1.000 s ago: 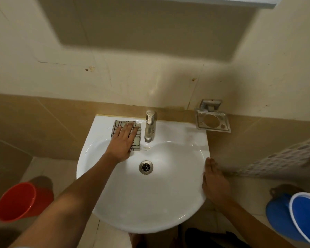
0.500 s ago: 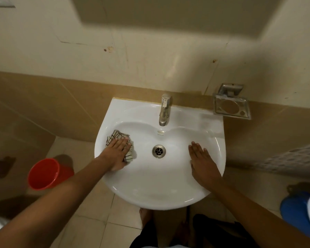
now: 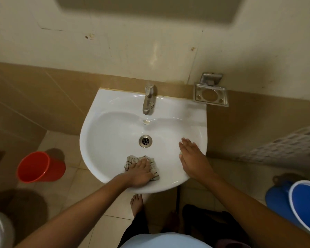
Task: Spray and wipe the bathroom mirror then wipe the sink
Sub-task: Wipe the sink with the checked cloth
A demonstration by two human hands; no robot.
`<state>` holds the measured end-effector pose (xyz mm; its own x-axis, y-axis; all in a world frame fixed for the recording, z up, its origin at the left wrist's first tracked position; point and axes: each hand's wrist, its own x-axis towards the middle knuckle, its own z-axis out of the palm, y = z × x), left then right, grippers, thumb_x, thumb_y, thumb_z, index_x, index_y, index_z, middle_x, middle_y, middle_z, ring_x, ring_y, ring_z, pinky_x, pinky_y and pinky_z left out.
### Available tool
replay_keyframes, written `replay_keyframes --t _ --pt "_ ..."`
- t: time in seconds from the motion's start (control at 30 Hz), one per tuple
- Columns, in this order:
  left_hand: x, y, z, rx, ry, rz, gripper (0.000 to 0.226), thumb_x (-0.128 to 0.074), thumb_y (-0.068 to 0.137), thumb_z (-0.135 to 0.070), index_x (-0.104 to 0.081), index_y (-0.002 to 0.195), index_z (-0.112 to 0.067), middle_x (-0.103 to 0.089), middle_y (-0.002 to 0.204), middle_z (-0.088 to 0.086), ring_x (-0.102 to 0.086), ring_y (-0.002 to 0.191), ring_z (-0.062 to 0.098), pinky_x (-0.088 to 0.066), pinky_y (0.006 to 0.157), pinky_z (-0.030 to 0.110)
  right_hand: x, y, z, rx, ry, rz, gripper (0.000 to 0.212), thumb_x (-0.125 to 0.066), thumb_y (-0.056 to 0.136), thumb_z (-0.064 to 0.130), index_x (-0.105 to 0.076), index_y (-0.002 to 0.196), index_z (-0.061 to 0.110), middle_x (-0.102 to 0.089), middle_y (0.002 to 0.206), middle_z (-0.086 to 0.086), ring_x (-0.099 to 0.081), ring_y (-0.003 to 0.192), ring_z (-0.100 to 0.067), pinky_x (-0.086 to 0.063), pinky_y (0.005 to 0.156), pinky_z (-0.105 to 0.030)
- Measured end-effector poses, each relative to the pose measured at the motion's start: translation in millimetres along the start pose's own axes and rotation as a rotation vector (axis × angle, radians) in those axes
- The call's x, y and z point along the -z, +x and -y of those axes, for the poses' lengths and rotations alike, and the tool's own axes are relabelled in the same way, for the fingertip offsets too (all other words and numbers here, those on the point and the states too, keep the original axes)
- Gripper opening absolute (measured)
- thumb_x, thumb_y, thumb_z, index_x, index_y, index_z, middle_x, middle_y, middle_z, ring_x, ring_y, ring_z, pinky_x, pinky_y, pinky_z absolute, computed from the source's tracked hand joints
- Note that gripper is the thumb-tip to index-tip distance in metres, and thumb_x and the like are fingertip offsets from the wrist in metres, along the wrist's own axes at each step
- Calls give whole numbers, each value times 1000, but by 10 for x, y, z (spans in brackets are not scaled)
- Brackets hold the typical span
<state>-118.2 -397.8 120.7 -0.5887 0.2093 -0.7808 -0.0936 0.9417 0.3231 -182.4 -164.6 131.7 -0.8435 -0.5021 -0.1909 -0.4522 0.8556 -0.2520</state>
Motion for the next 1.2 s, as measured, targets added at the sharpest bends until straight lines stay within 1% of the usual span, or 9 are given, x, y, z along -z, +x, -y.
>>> replay_keyframes --t 0.23,0.37,0.5,0.67,0.8,0.9,1.0,1.1,1.2 --pt "-8 399 -901 -115 -302 -144 70 -21 104 -46 14 155 -13 20 163 7 20 150 18 9 121 44 62 -80 -94 45 44 -44 56 -38 101 11 -19 153 4 -10 163 -13 -6 151 -23 5 118 -27" --pt "-57 400 -703 -130 -219 -166 68 -22 104 -50 7 157 -19 15 165 4 15 151 18 8 121 46 70 -130 -127 74 34 -52 56 -37 100 9 -19 153 4 -11 163 -13 -6 151 -23 6 118 -28" --pt "-156 218 -123 1 -87 -184 67 -18 100 -58 -1 157 -27 14 165 7 18 150 26 12 119 47 44 -156 -137 84 41 -59 54 -36 101 7 -22 153 4 -13 162 -13 -9 151 -24 2 119 -31" --pt "-94 -29 244 171 -51 -183 99 -27 90 -76 6 157 -11 5 165 11 10 152 27 7 121 44 41 -161 -164 99 49 -49 53 -34 101 8 -21 153 5 -12 162 -13 -8 151 -23 3 120 -30" --pt "-33 155 -141 163 -112 -73 130 -24 65 -98 16 154 -12 18 163 12 18 150 31 11 120 50 57 -169 -173 82 89 -74 54 -35 100 6 -22 153 5 -13 162 -11 -7 151 -21 6 118 -26" --pt "-61 381 -593 108 -195 -86 112 -28 84 -83 19 153 -8 21 162 15 20 149 33 11 120 49 88 -188 -193 75 133 -98 54 -35 100 4 -22 153 5 -14 162 -11 -7 151 -20 7 116 -22" --pt "3 609 -1009 155 -337 -141 109 -25 89 -78 23 150 -2 24 160 20 21 148 36 9 121 50 123 -207 -214 14 219 -117 54 -36 100 4 -24 153 7 -16 162 -7 -9 151 -16 -6 122 -26" --pt "223 812 -1373 248 -565 -149 98 -25 96 -67 25 149 -1 28 158 20 24 147 35 10 120 52 167 -203 -236 -44 290 -124 55 -36 99 3 -26 152 9 -18 162 -5 -12 150 -13 -16 122 -28" --pt "478 920 -1642 261 -870 -227 91 -31 98 -57 18 152 -3 23 160 16 17 150 33 4 122 52 237 -188 -234 -95 345 -165 53 -35 99 5 -28 152 10 -24 160 -5 -19 148 -14 -21 121 -33"
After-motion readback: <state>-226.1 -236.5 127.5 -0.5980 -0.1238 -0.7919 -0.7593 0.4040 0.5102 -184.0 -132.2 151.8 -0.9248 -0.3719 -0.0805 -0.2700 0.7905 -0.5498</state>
